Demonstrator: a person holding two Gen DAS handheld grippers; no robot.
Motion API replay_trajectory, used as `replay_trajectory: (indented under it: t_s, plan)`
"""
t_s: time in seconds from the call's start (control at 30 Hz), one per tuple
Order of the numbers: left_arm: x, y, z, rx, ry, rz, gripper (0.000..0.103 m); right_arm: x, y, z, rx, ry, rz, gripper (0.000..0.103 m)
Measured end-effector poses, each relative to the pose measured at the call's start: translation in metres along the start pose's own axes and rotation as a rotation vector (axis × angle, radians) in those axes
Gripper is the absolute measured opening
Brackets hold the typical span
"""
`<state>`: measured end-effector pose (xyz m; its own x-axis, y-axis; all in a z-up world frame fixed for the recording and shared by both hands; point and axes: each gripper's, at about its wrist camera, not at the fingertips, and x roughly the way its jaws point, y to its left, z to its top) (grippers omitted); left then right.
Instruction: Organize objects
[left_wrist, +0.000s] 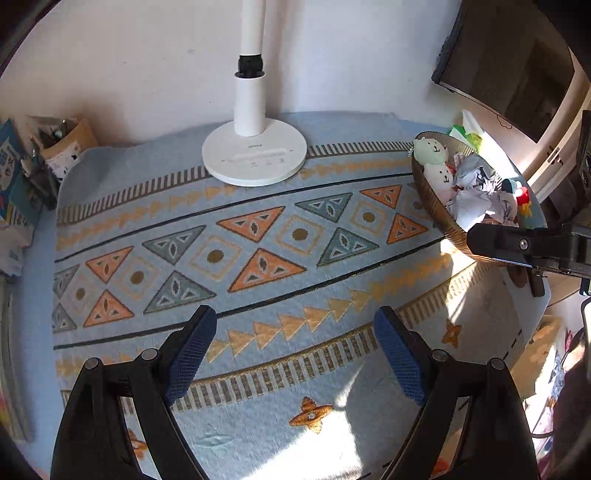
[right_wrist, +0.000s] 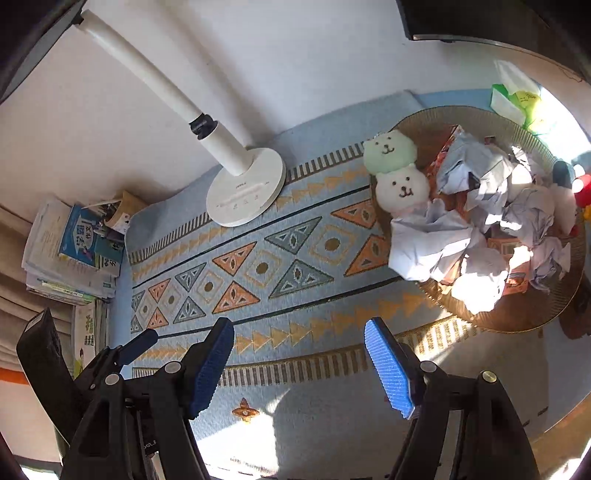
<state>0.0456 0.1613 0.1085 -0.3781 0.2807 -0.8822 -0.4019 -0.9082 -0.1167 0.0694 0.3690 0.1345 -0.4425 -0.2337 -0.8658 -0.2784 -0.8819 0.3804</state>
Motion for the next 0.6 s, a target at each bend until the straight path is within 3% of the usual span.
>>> replay_trajectory:
  t_s: [0.13,0.3,0.5,0.6]
  plan:
    - [-0.002,0.033,-0.023,-0.058,0.015,0.024,0.087,0.026,0.027,-0.022,-0.04,0.046,-0.012,0.072]
    - [0.013,0.063,-0.042,-0.079,0.034,0.073,0.087,0.059,0.041,-0.04,-0.124,0.068,-0.125,0.072]
    - [0.039,0.101,-0.053,-0.126,0.009,0.143,0.087,0.101,0.02,-0.049,-0.124,0.045,-0.259,0.072]
    - [0.053,0.116,-0.055,-0.177,0.009,0.141,0.087,0.118,0.009,-0.049,-0.111,0.058,-0.304,0.072]
